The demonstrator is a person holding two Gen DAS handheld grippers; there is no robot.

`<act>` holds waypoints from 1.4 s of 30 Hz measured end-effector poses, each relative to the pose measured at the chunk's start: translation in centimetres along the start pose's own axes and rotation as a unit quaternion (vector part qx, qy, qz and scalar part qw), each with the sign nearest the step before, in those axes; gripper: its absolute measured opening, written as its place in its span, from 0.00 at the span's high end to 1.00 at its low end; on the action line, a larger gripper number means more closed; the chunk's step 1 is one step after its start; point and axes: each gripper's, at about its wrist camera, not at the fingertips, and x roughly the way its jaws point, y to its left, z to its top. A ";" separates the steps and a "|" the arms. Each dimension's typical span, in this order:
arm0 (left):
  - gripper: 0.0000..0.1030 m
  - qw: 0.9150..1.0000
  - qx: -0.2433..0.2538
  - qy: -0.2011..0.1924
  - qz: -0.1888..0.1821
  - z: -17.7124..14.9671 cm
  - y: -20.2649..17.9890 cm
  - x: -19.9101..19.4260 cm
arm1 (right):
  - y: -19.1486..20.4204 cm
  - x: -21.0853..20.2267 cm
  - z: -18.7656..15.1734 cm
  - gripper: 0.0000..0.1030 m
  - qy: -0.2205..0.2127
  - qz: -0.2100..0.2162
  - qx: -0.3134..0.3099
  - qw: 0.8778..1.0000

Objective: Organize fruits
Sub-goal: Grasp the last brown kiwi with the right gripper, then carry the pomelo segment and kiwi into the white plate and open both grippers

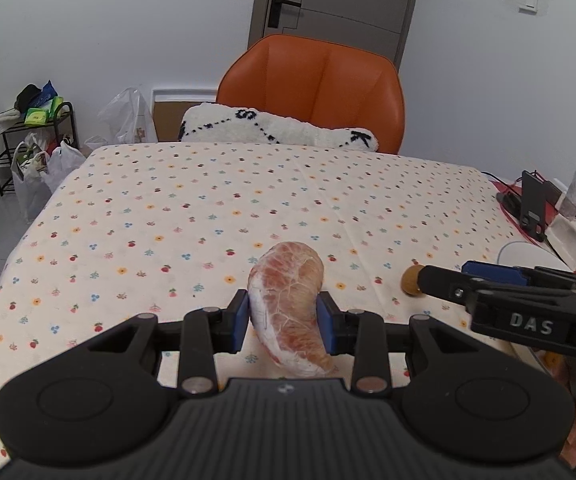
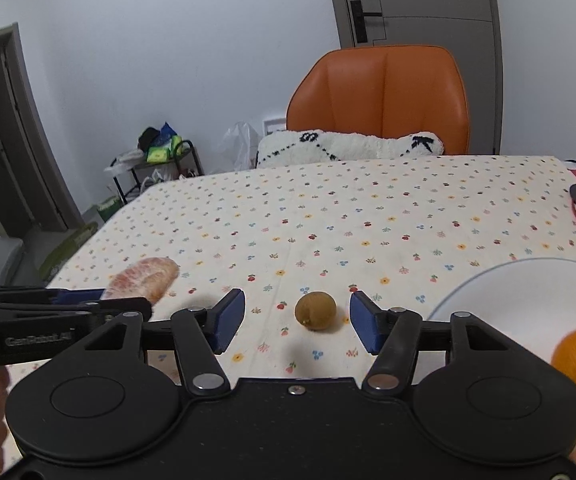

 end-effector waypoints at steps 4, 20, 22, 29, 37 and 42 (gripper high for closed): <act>0.67 1.000 -0.005 0.000 0.001 0.1 0.5 0.1 | 0.3 1.5 0.2 0.50 0.016 -0.013 -0.011 1.000; 0.67 1.000 -0.008 -0.003 0.007 0.1 0.5 -0.3 | 1.6 1.2 0.2 0.75 0.017 -0.036 -0.058 0.998; 0.67 1.000 -0.006 -0.006 0.005 0.2 0.2 -0.7 | 1.8 0.5 0.5 0.75 0.009 -0.034 -0.059 0.998; 0.67 1.000 0.005 -0.017 -0.006 0.4 -1.4 -1.9 | 1.7 -2.2 0.9 0.75 -0.017 -0.028 -0.045 0.998; 0.67 0.999 0.021 -0.026 -0.027 0.5 -3.9 -2.9 | 0.4 -5.3 0.9 0.75 -0.042 -0.036 -0.031 0.998; 0.67 0.998 0.033 -0.029 -0.041 0.6 -5.9 -3.2 | -0.9 -6.8 0.5 0.75 -0.052 -0.045 -0.021 0.997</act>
